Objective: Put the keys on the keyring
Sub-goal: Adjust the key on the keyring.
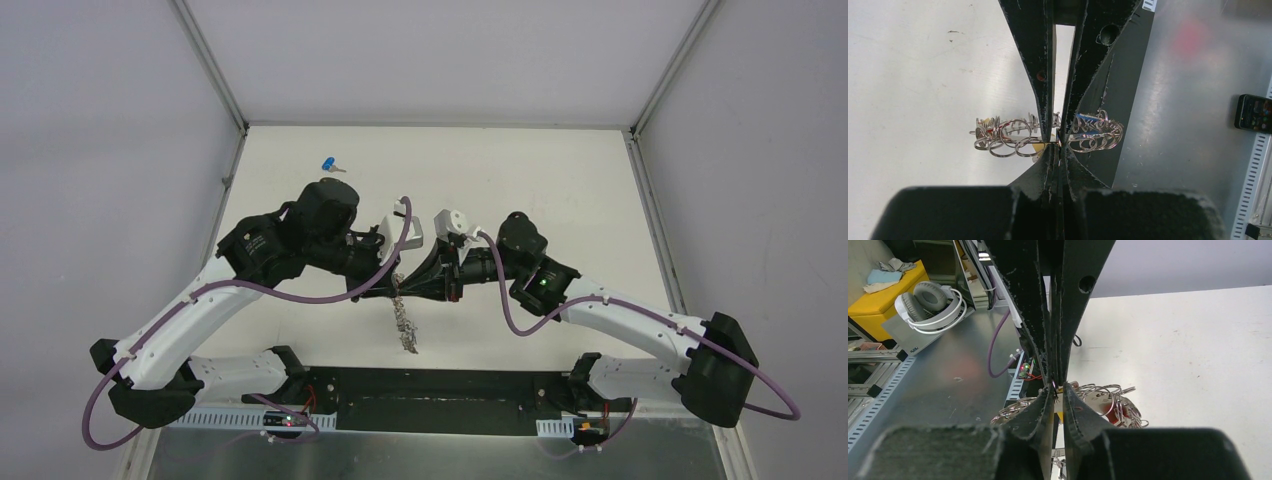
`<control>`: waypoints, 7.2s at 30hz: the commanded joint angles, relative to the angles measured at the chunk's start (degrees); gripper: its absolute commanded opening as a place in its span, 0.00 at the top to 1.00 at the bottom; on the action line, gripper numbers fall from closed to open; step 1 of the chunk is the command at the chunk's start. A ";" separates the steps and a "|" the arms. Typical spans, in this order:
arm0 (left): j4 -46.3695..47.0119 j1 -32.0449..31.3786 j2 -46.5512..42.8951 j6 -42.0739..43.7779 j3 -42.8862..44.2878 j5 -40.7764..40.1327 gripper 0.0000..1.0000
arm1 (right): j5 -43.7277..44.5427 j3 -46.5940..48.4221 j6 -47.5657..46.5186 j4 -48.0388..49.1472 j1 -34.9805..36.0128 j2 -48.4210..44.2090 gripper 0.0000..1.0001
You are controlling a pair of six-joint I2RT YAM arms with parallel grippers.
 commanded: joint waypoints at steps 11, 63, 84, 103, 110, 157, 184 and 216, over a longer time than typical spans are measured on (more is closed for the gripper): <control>4.26 -0.58 -1.46 -0.03 0.83 2.11 1.00 | -1.79 1.70 -1.46 -0.02 0.15 0.71 1.00; 15.23 -0.61 -10.03 -4.72 -6.52 -2.63 0.55 | 3.82 -1.16 1.22 2.21 -0.46 -4.93 1.00; 45.13 -0.62 -25.67 -18.96 -33.60 -4.75 0.60 | 2.44 -2.62 2.12 5.00 -0.55 -6.84 1.00; 43.82 2.54 -24.07 -21.24 -30.22 1.01 0.53 | 2.52 -2.96 2.09 4.98 -0.57 -6.93 1.00; 45.84 8.86 -23.02 -25.87 -29.86 7.86 0.49 | 2.43 -2.97 2.07 4.98 -0.62 -7.02 1.00; 75.00 18.88 -10.02 -42.99 -36.39 25.60 0.67 | -9.17 -3.54 12.86 15.00 -13.01 -3.72 1.00; 38.87 16.75 -10.19 -23.76 -20.71 20.35 1.00 | -3.75 -3.08 10.64 8.58 -13.04 -6.82 0.43; -13.42 1.45 10.29 -2.97 17.67 -4.59 1.00 | -2.41 0.91 15.62 16.95 -4.48 3.91 0.58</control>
